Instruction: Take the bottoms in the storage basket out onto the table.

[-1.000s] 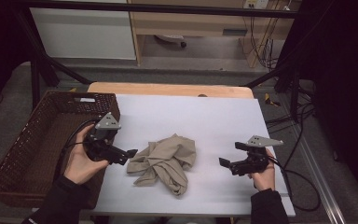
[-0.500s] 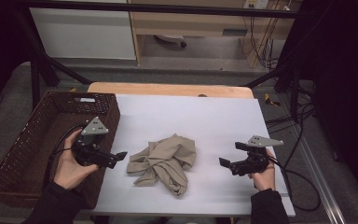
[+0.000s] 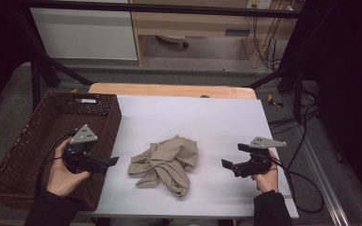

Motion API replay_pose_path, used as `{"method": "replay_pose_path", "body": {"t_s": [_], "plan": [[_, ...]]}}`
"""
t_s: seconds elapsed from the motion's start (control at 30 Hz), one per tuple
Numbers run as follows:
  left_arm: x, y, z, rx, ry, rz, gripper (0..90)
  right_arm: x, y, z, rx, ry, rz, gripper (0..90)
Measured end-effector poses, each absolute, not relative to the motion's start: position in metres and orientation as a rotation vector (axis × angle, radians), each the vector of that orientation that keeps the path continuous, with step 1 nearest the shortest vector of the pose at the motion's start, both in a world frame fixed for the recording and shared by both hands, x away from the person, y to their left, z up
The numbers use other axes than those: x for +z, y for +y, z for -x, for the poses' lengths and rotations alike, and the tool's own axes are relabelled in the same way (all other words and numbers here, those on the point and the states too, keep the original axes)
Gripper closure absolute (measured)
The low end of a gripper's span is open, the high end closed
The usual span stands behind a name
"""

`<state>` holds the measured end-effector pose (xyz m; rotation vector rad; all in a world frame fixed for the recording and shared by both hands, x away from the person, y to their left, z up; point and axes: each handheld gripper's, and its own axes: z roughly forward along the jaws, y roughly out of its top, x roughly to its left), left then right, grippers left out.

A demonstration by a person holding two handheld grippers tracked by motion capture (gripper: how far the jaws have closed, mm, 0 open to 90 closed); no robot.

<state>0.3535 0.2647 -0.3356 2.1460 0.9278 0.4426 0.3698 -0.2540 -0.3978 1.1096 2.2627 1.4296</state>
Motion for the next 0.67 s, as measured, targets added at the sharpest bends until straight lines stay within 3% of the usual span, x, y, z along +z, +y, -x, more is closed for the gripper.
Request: {"method": "replay_pose_path", "body": {"t_s": [0.67], "plan": [[-0.344,0.277,-0.351,0.450,0.948,-2.130,0.5,-0.398,-0.254,-0.370,1.424,2.265,-1.109,0.4]]}}
